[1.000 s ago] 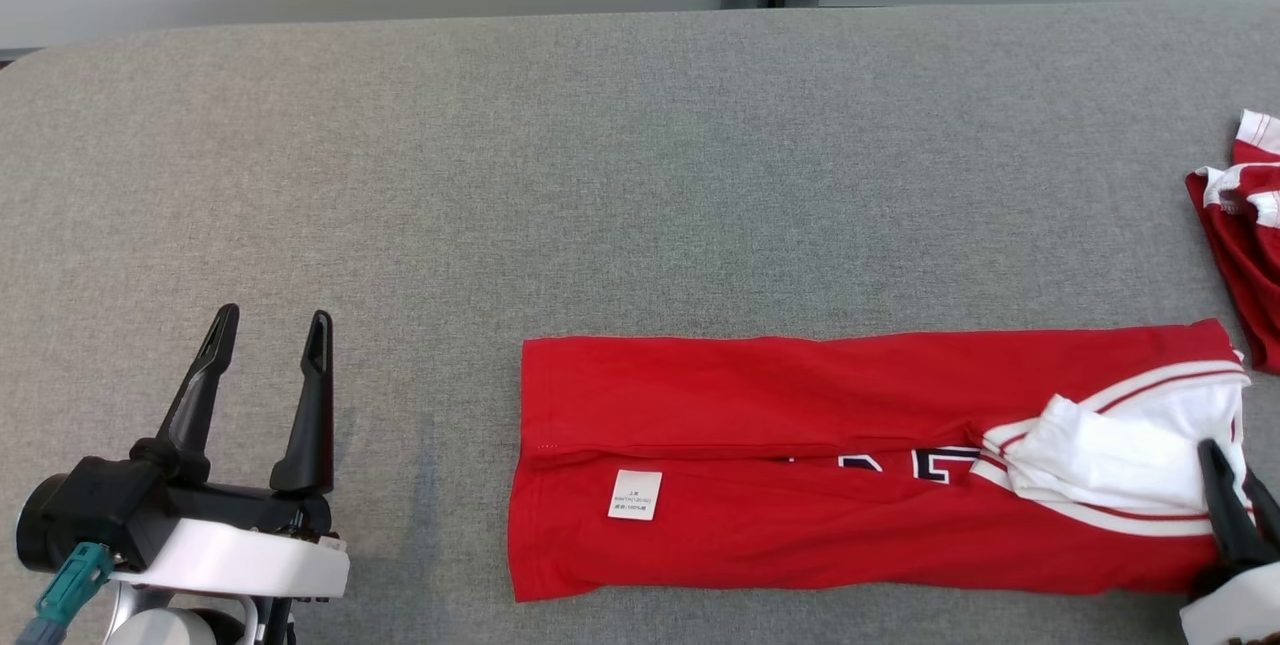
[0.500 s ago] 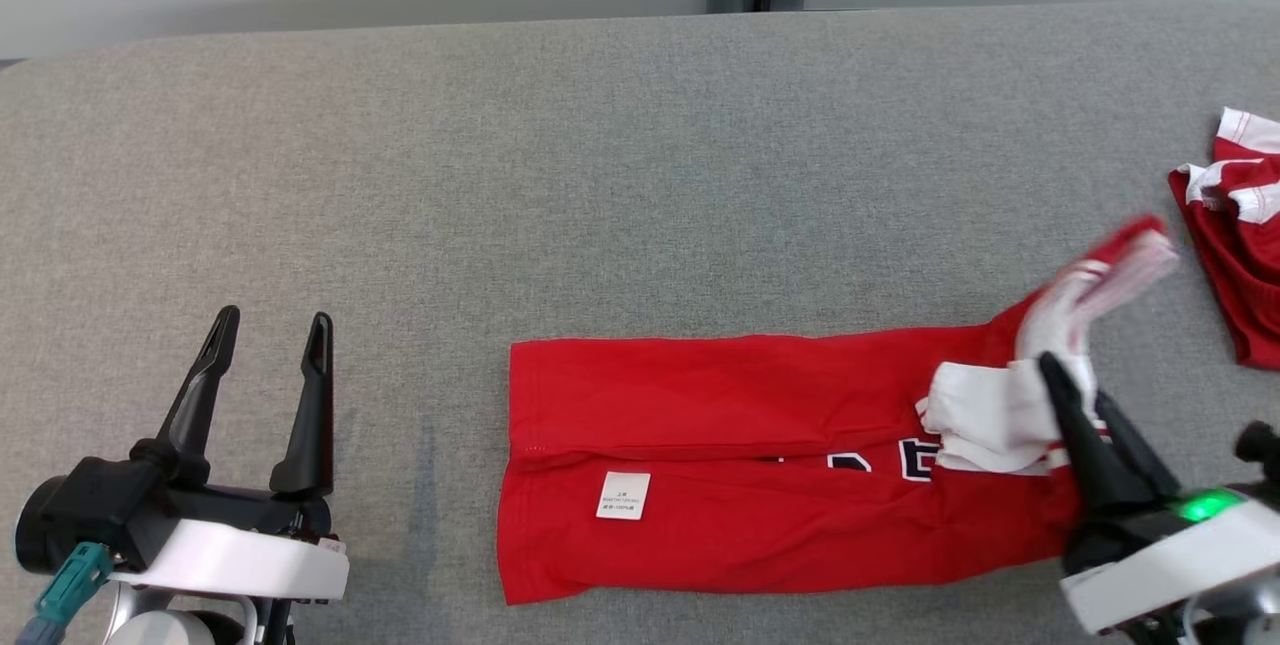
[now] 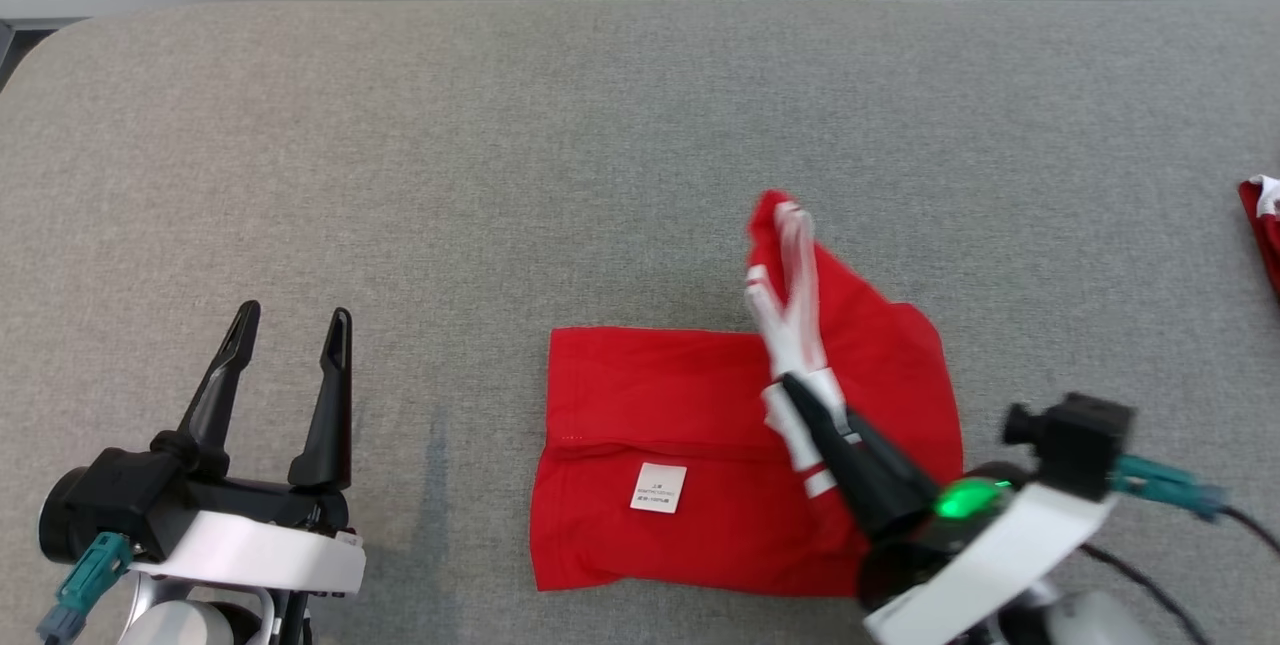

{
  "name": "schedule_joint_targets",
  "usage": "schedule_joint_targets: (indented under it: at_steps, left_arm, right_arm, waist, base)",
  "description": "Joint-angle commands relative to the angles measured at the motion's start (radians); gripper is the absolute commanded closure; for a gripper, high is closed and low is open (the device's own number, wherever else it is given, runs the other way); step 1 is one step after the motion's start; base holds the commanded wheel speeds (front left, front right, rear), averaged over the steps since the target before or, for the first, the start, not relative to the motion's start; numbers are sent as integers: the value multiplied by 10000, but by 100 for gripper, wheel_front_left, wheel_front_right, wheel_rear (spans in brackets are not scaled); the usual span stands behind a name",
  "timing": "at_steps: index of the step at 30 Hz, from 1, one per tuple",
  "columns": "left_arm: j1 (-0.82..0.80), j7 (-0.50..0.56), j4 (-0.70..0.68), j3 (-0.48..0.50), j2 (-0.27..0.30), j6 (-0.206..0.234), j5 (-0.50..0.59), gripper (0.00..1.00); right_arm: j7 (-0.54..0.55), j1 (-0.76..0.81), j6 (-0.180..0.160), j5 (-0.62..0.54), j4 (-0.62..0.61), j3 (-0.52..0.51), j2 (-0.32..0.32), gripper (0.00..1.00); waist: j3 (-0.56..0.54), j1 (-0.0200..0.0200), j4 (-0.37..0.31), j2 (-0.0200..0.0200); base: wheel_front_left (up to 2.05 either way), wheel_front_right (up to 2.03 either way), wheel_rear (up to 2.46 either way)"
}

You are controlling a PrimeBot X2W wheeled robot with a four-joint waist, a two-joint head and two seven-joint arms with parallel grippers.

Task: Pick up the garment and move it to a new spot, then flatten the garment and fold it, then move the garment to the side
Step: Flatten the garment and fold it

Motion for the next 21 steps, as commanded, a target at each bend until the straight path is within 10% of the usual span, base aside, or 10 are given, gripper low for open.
schedule_joint_targets:
  at_steps: [1, 18, 19, 20, 21]
  left_arm:
    - [-177, -53, 25, 15, 15, -28, -23, 0]
    - [-489, -238, 529, -115, -172, -275, 35, 0]
    - [-503, -251, 547, -101, -170, -283, 41, 0]
    - [-503, -251, 547, -101, -170, -283, 41, 0]
    - [-513, -248, 561, -87, -172, -287, 43, 0]
  right_arm:
    - [-69, -190, 9, 167, 118, 235, 71, 100]
    - [-2356, -2348, 16, 2320, 3816, 3814, 899, 100]
    - [-2466, -2457, 16, 2418, 3944, 3919, 885, 65]
    - [-2466, -2457, 16, 2418, 3944, 3919, 885, 65]
    - [-2582, -2570, 16, 2516, 4047, 4020, 864, 31]
  waist:
    - [31, 0, 67, 0]
    - [302, 0, 498, 0]
    - [311, 0, 495, 0]
    - [311, 0, 495, 0]
    - [320, 0, 490, 0]
  base:
    - [0, 0, 0]
    - [0, 0, 0]
    - [0, 0, 0]
    - [0, 0, 0]
    - [0, 0, 0]
